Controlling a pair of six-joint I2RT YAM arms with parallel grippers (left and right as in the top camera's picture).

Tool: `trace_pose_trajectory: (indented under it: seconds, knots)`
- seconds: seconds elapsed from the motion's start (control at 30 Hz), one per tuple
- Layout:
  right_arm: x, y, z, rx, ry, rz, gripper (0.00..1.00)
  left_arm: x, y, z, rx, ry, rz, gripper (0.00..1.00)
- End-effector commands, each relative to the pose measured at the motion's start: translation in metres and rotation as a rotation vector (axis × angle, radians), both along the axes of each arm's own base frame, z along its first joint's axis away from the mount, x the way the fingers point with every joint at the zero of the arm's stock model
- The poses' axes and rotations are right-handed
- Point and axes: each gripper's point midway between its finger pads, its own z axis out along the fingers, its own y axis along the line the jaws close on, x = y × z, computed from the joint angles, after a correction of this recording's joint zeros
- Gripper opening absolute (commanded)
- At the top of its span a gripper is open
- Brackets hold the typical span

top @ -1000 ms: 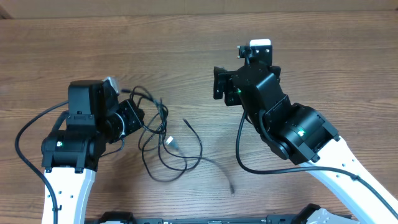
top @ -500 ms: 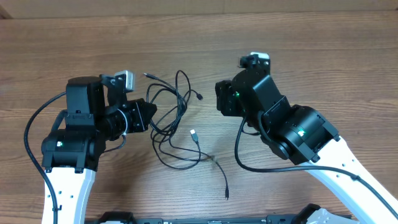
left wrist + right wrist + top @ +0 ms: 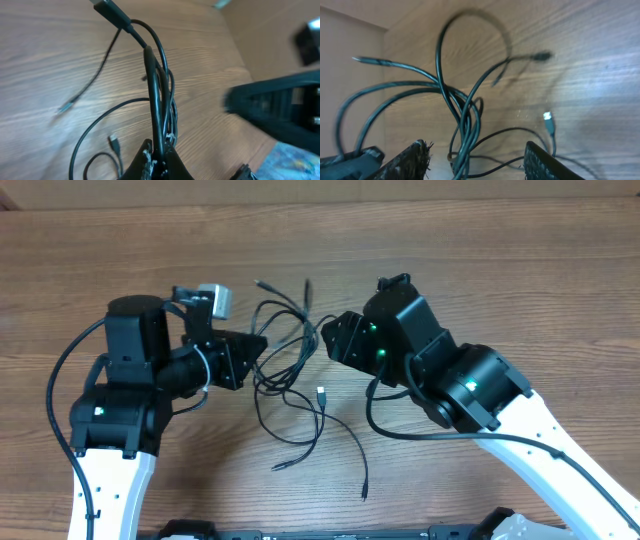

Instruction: Untangle cables

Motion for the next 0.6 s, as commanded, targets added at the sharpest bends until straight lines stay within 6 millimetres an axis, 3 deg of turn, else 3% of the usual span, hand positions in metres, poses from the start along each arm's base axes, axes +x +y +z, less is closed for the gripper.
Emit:
trace_pose_trajectory:
  seconds: [0.0,0.07,0.17,0.2,0.43,0.57]
  knots:
    - [-0.001,0.013,-0.007,0.046,0.059,0.017,0.57,-0.006,-0.018,0.020,-0.024,-0.076,-0.091,0.04]
    - [-0.001,0.019,-0.011,0.056,0.075,0.035,0.54,-0.007,-0.023,0.022,-0.028,-0.085,-0.103,0.04]
    - [0.001,0.025,-0.015,0.069,0.092,0.041,0.32,-0.008,-0.028,0.025,-0.036,-0.092,-0.114,0.04]
    - [0.001,0.025,-0.017,0.072,0.102,0.032,0.32,-0.008,-0.028,0.025,-0.036,-0.092,-0.115,0.04]
    - [0.002,0.026,-0.025,0.057,0.119,0.033,0.50,-0.005,-0.028,0.028,-0.042,-0.108,-0.111,0.04]
    - [0.005,0.025,-0.028,0.047,0.118,0.023,0.51,-0.002,-0.025,0.025,-0.022,-0.107,-0.089,0.04]
